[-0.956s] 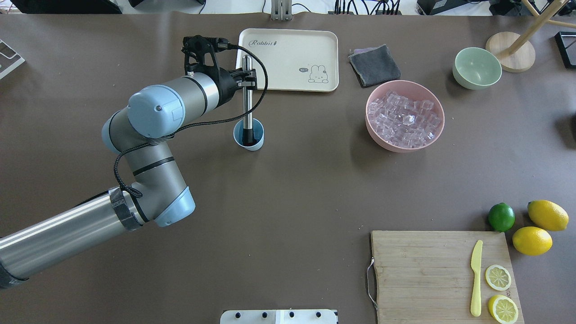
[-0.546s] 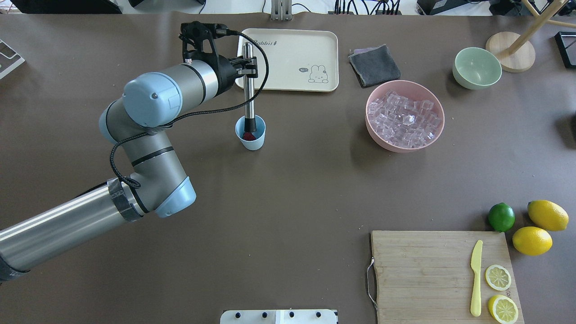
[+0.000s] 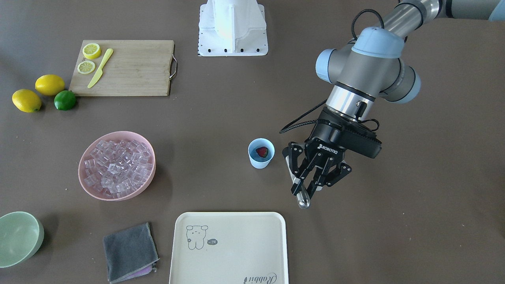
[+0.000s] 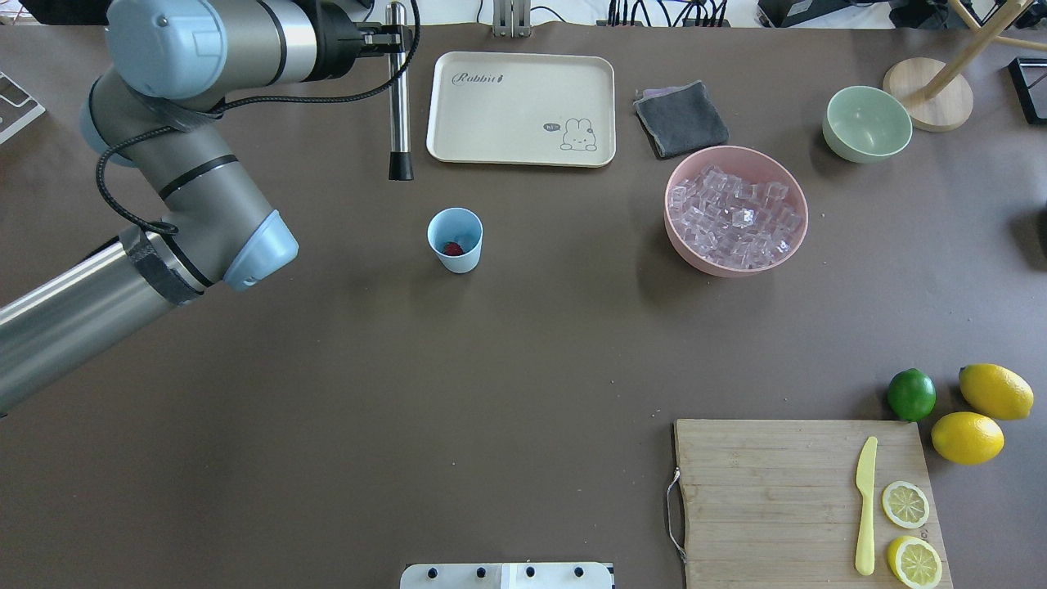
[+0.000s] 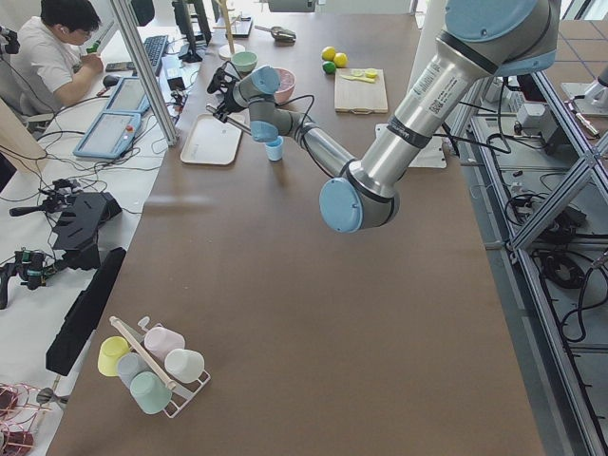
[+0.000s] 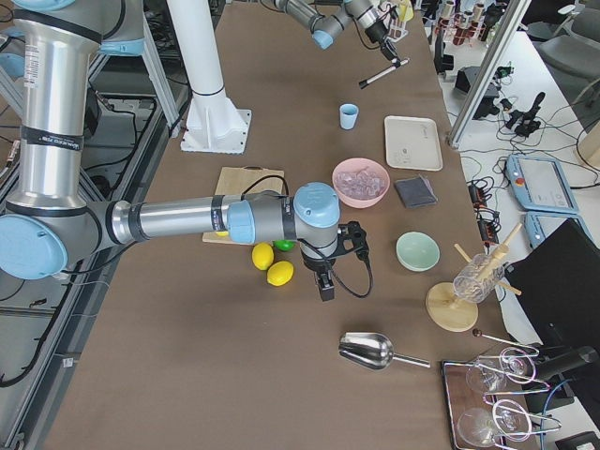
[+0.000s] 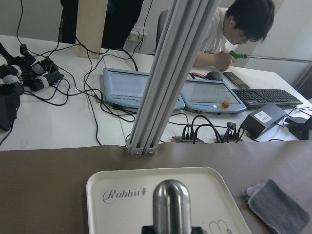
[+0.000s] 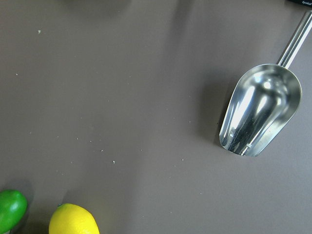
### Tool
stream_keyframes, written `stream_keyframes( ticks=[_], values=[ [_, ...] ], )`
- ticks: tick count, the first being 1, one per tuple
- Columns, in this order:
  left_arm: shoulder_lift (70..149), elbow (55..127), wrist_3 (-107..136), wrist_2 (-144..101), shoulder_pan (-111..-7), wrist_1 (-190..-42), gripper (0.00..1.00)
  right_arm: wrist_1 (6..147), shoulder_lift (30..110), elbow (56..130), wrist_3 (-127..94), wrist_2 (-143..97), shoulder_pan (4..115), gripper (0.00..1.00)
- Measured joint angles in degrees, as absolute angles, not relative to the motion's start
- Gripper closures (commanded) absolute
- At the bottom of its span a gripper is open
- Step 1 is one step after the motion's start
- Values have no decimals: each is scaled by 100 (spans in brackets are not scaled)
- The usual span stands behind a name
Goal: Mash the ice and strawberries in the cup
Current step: 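Lift the muddler out of the cup and carry it back with the left gripper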
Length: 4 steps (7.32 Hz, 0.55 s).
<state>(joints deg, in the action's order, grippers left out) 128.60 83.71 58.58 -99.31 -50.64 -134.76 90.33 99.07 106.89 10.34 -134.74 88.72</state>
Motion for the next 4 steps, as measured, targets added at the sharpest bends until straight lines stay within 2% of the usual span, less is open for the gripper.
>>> stream_keyframes(
  ticks=[2,4],
  values=[
    [12480,8339,5238,-10964,-5735,-12631,100,9028,9913,10719,1046,-13472,8873,2],
    [11864,8136,4534,-12030,-6435,-12384,100,9026,9919,10737,1022,-13462,8876,2]
  ],
)
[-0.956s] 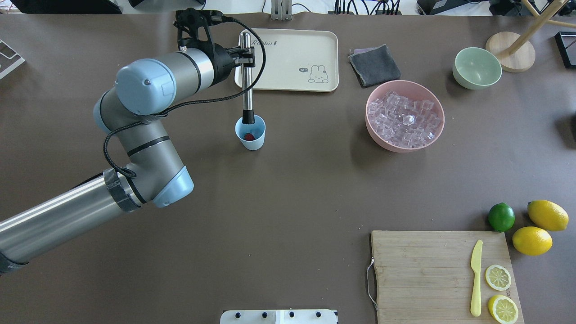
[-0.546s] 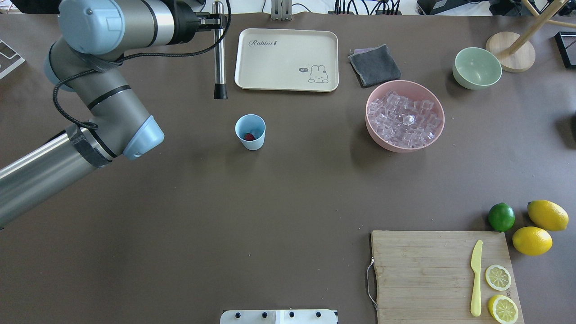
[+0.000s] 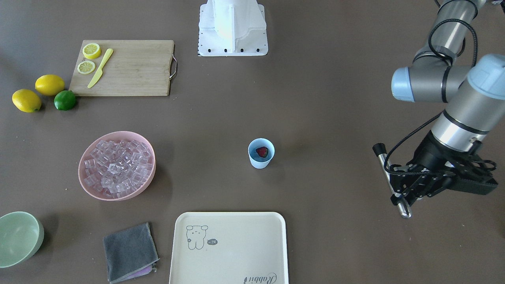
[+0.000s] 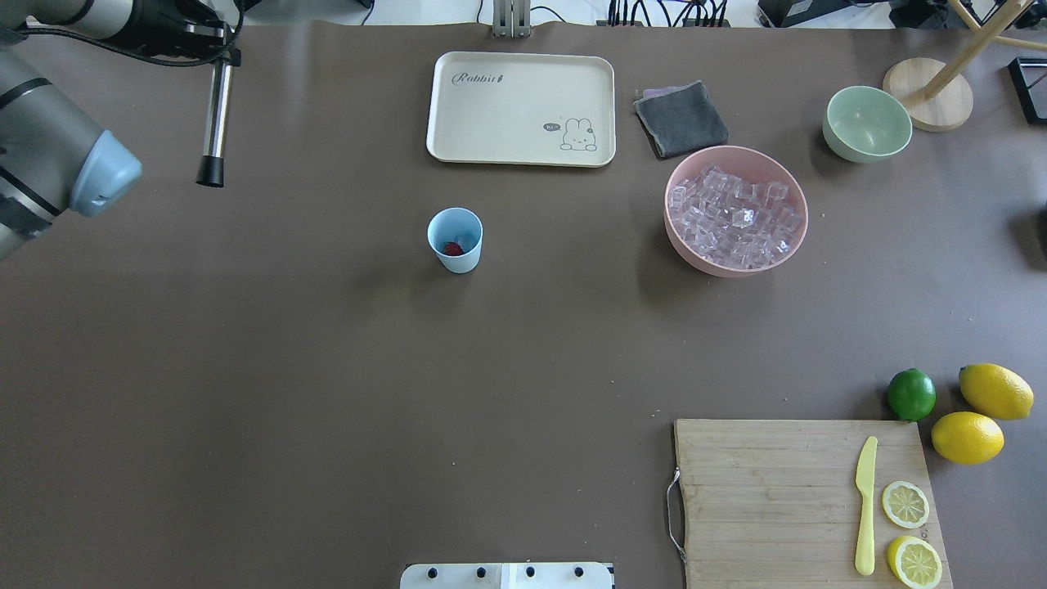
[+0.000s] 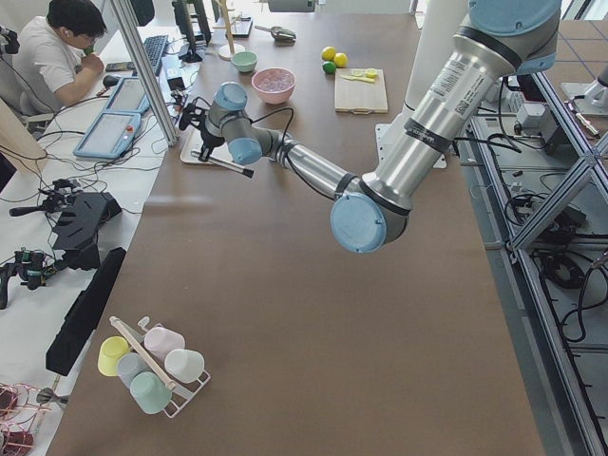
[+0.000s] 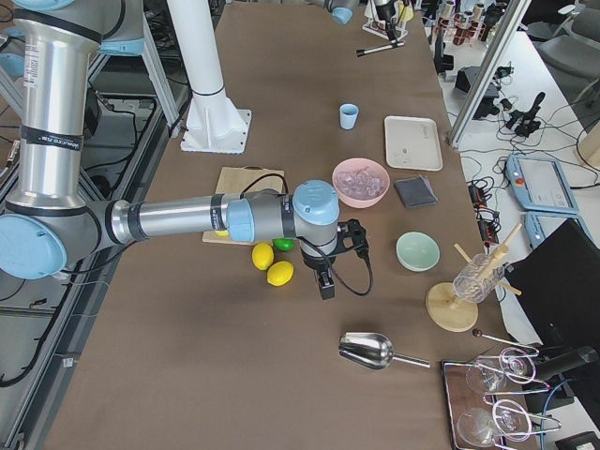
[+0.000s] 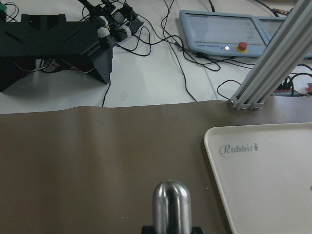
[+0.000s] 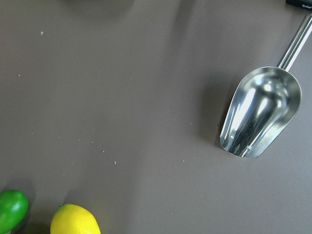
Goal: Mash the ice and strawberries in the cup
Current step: 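Lift the muddler out of the cup and carry it back with the left gripper, then lay the muddler down on the table and open the left gripper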
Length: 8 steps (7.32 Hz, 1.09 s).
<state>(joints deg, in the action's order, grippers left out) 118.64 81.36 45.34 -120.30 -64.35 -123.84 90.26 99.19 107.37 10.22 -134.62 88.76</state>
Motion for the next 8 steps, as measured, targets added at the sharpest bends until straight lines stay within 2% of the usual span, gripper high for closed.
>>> stream_keyframes(
  ticks=[2,4,5,6,7,8],
  values=[
    [11172,7915,3617,-12564,-6706,-12315,100,9024,9917,10755,1037,-13452,8880,2],
    [10803,7626,3044,-12637,-6475,-12361,100,8860,9945,10780,1050,-13431,8892,2],
    [10741,7462,2957,-12629,-6267,-12437,88,8762,9963,10764,1048,-13416,8898,2],
    [10680,7382,2923,-12625,-6140,-12503,60,8718,9971,10747,1035,-13406,8900,2],
    [10618,7374,2918,-12626,-6074,-12533,2,8701,9973,10740,1029,-13400,8903,2],
    [10585,7391,2921,-12644,-6079,-12542,2,8695,9975,10736,1033,-13392,8903,2]
  ],
)
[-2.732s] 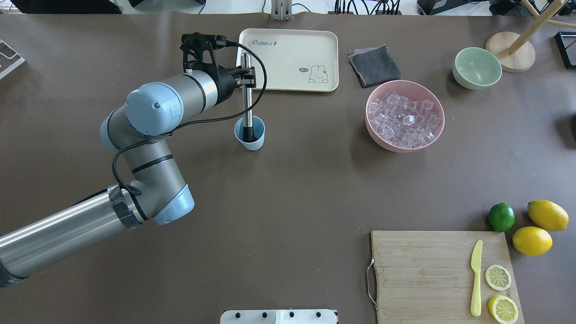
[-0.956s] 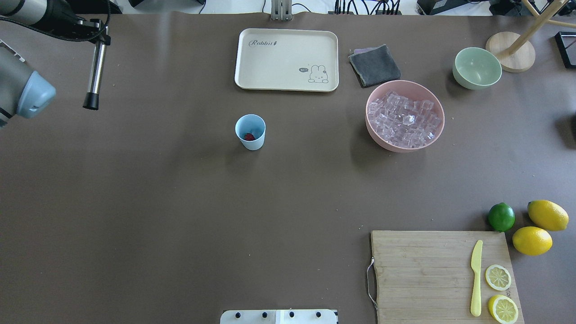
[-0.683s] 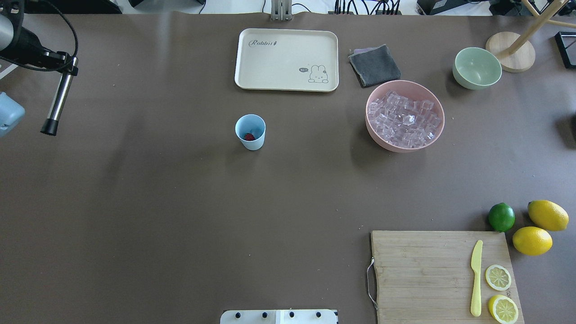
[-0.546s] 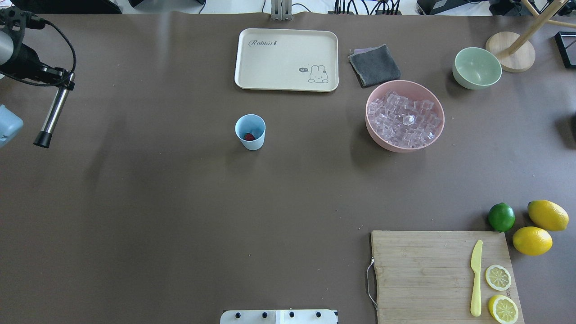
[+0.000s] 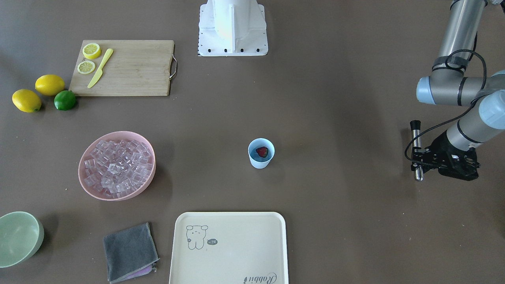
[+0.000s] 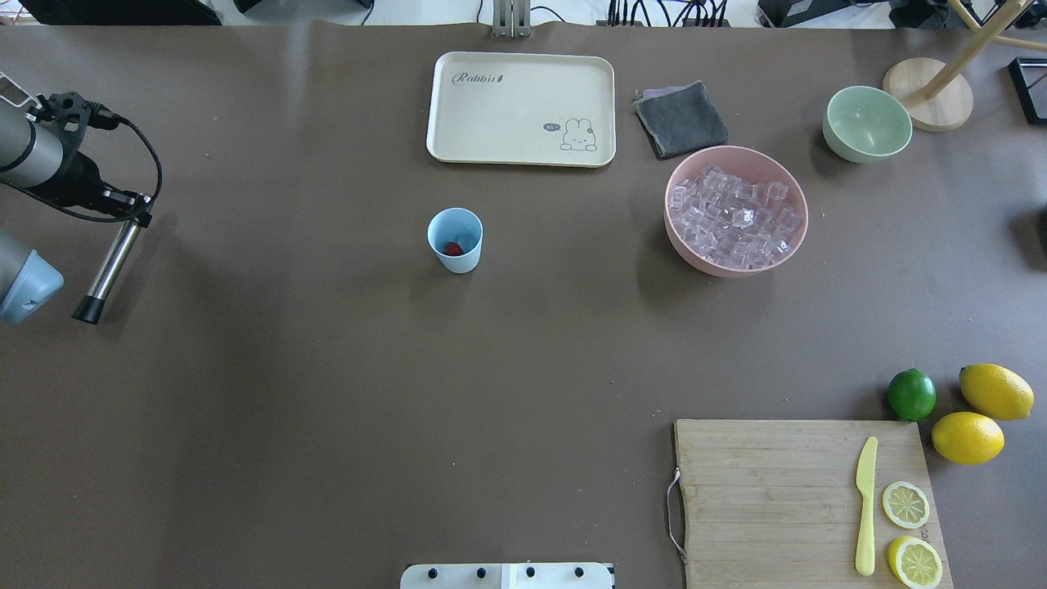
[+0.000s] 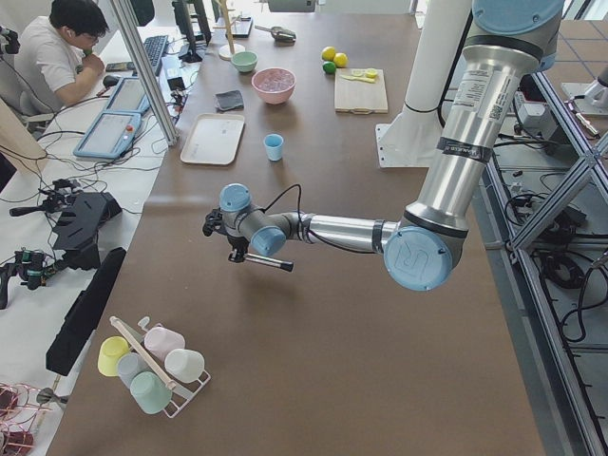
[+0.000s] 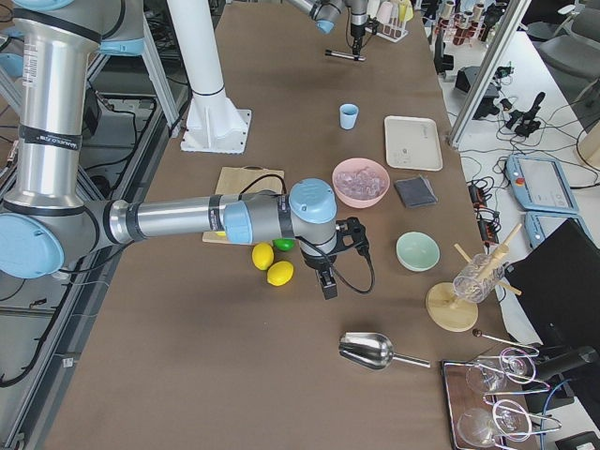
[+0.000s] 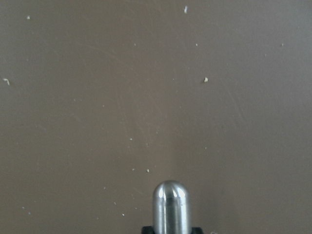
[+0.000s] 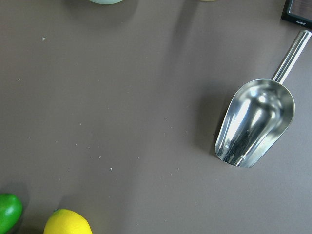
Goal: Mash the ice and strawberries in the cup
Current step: 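Lay the muddler down on the table and open the left gripper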
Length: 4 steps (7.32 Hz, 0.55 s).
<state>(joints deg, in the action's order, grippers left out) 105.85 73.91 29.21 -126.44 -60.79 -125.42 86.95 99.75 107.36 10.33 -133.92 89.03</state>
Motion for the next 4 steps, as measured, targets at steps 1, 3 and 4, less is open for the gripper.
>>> stream_keyframes(
  ticks=[1,3,4],
  values=[
    [10586,7424,2925,-12688,-6163,-12525,2,8693,9975,10734,1045,-13388,8903,2],
    [10710,7499,2924,-13072,-6707,-12243,1,8693,9976,10732,1044,-13386,8903,2],
    [10823,7540,2921,-13300,-7045,-11985,1,8692,9972,10726,1031,-13382,8903,2]
  ],
)
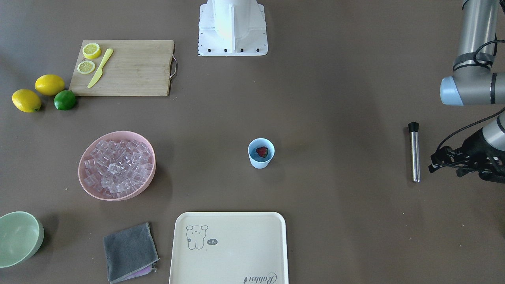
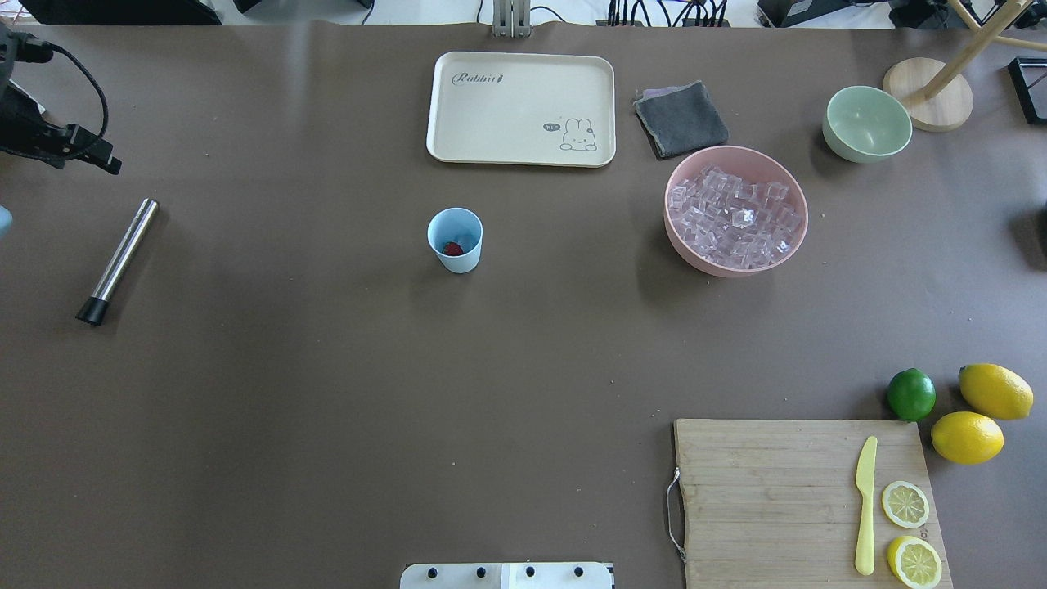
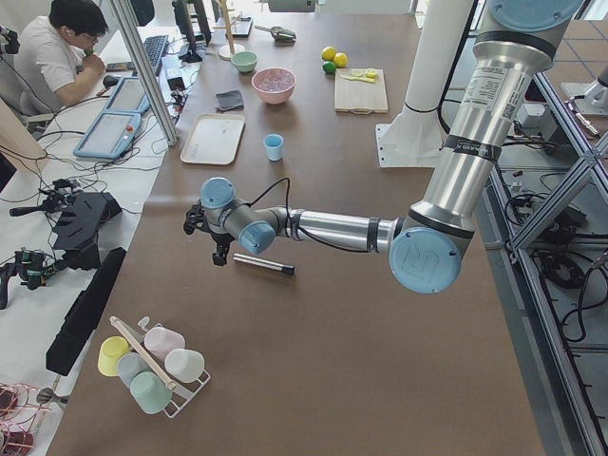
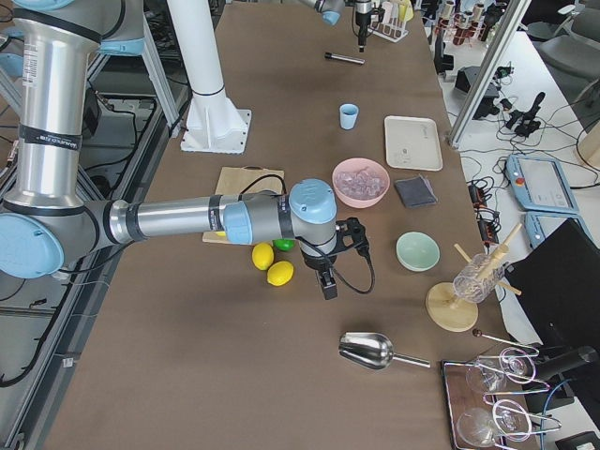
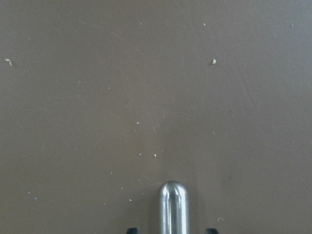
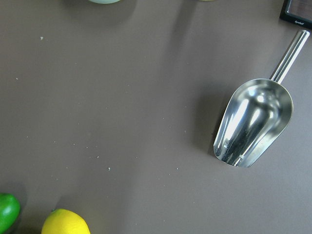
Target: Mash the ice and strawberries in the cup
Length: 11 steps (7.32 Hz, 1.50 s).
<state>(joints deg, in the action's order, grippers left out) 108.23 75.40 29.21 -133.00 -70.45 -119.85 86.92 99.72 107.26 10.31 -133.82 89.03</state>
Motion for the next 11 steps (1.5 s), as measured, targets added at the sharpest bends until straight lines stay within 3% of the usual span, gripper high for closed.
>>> stream_keyframes(
  ticks=[3,5,8,11],
  values=[
    [10926,7656,2633,-14187,-8243,-11261,1,8698,9937,10601,989,-13373,8903,2],
    [10520,7980,2146,-14411,-8756,-11036,1,8699,9936,10549,983,-13356,8903,2],
    [9612,8679,1675,-14703,-9101,-10964,2,8667,9792,10339,1039,-13067,8903,2],
    [9226,8821,1261,-14663,-9180,-10921,2,8658,9758,10292,1045,-13016,8903,2]
  ],
)
